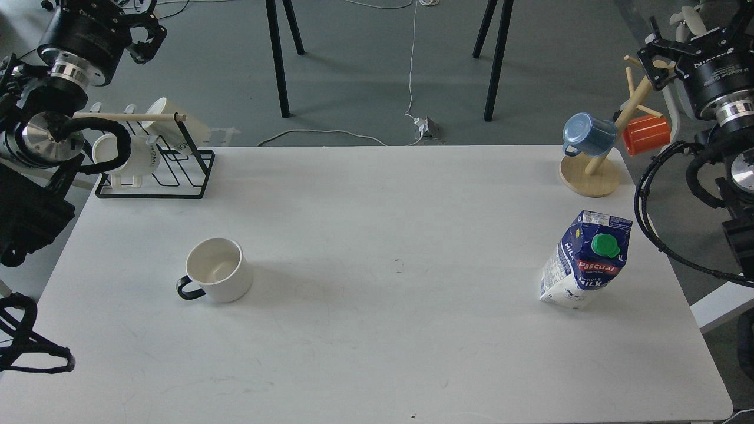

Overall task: Place cup and milk with both arms
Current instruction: 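Lower the left arm from the raised pose toward the table, then reach the left gripper to the white mug and grasp its rim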

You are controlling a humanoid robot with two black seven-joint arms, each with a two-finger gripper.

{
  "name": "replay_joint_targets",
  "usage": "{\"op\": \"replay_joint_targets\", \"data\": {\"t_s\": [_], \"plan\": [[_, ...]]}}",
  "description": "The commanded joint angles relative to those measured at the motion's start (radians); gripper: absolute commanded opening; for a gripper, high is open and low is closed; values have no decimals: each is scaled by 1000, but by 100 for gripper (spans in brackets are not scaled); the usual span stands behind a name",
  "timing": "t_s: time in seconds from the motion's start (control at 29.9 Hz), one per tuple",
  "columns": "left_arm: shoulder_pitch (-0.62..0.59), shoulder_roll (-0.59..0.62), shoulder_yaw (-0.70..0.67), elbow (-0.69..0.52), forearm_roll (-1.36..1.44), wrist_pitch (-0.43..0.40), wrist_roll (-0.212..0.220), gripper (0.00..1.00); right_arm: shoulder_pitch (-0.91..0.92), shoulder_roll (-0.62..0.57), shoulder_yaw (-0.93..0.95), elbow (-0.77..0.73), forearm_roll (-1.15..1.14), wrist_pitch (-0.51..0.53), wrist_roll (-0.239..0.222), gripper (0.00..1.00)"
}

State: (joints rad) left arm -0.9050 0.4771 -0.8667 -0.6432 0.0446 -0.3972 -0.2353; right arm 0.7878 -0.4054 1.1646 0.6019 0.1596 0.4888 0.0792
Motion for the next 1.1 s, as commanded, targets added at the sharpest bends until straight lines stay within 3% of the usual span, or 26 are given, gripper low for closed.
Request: {"op": "replay_joint_targets", "data": {"t_s": [0.0,0.17,0.3,0.47,0.7,0.87,1.07], "plan": [[-3,2,-21,-6,1,6,-2,99,1,4,0,1,-2,0,1,99],[-2,6,-23,2,-2,18,2,99,7,2,-45,5,-3,0,2,99],[17,40,5,-24,20,-75,19,99,5,2,-54,28,-2,0,2,99],[37,208,153,-215,197,-91,18,94,-2,-10,-54,114,-2,0,1,99],[118,477,227,-562,611,-91,13,93,-15,-16,-45,171,0,0,1,99],[205,592,230,-728,930,-2,10,93,-22,-24,-40,171,1,0,1,99],[325,603,247,-793,1357,124,11,93,-136,-56,15,222,9,0,1,99]]}}
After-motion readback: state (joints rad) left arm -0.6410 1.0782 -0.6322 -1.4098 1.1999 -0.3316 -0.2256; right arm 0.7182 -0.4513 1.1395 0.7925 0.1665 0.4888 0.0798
